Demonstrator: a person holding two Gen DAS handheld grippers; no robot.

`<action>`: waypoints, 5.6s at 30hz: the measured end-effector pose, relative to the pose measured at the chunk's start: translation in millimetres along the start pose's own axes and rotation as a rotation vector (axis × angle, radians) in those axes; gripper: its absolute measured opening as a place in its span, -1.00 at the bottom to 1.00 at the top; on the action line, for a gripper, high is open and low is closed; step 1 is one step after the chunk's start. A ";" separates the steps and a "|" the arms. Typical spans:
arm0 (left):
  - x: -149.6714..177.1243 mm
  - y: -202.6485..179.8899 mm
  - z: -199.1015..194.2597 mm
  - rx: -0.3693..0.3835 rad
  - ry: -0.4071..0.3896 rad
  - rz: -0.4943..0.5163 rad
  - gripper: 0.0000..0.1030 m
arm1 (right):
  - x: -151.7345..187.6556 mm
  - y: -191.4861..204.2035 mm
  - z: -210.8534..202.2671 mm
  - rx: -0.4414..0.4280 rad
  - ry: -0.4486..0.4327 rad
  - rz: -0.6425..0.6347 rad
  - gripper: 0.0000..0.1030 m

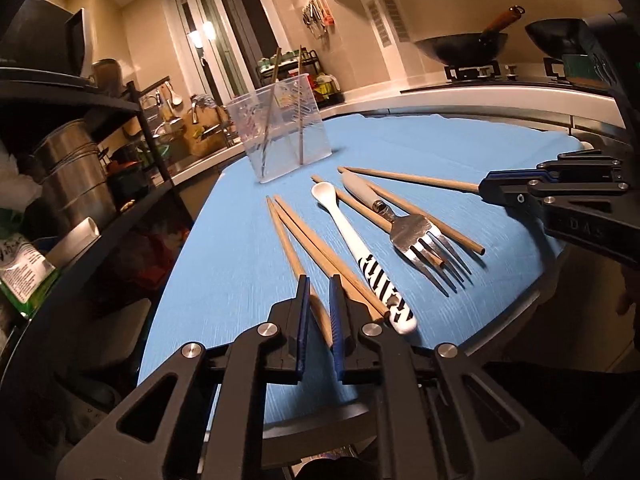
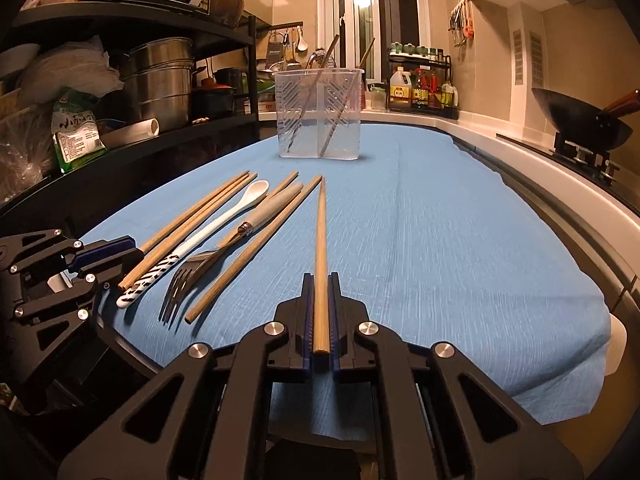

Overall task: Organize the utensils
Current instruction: 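Grasp a chopstick with the right tool while the left tool grasps another chopstick, then lift both chopsticks and carry them toward the clear container, then open the left tool over the clear container while the right tool holds its chopstick, then move the left tool back to the cloth and grasp a chopstick while the right tool holds its chopstick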

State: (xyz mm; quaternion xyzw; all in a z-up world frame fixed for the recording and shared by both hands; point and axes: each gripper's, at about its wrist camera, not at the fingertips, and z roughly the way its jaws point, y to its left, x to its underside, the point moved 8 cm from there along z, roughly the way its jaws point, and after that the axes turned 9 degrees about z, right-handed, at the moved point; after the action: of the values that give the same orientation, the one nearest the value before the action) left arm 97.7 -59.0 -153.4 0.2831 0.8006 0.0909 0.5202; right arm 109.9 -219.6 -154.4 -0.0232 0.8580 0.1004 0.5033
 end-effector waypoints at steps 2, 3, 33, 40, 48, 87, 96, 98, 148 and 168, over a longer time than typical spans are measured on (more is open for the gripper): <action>0.2 4.4 1.2 0.018 0.016 -0.029 -0.83 | -1.6 0.7 1.4 0.003 0.011 -0.004 -0.86; 0.3 6.5 1.5 0.025 0.029 -0.036 -0.84 | -2.0 0.3 1.7 0.005 0.017 -0.001 -0.86; 10.0 33.6 -4.3 -0.055 0.044 -0.063 -0.09 | -6.4 2.7 13.2 0.053 0.049 0.018 -0.86; 10.9 15.4 -4.5 -0.062 -0.041 0.021 -0.64 | -8.9 4.5 15.6 0.037 0.049 -0.014 -0.86; 10.6 4.6 -6.9 -0.065 -0.071 0.057 -0.87 | -8.8 3.7 16.3 0.035 0.045 -0.030 -0.86; -145.7 186.0 26.6 0.152 -0.022 -0.374 -0.90 | -220.8 -13.3 11.0 -0.017 -0.052 0.050 -0.86; -184.2 214.4 39.2 0.155 0.000 -0.324 -0.91 | -280.5 -8.0 22.8 -0.025 -0.023 0.016 -0.87; -193.3 221.8 41.0 0.156 -0.003 -0.324 -0.91 | -296.0 -7.2 27.5 -0.025 -0.012 0.018 -0.87; -46.4 154.8 91.4 0.178 0.236 -0.423 0.33 | -193.4 -38.0 -30.2 0.039 -0.174 0.155 -0.86; 4.5 63.5 45.0 0.179 0.278 -0.320 0.44 | -198.3 -15.6 -30.1 -0.012 -0.243 0.133 -0.86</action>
State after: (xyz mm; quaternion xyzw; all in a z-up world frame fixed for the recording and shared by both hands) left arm 158.9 -11.0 -148.9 0.1822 0.9042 -0.0259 0.3853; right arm 183.8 -252.8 29.7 0.0432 0.7896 0.1408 0.5957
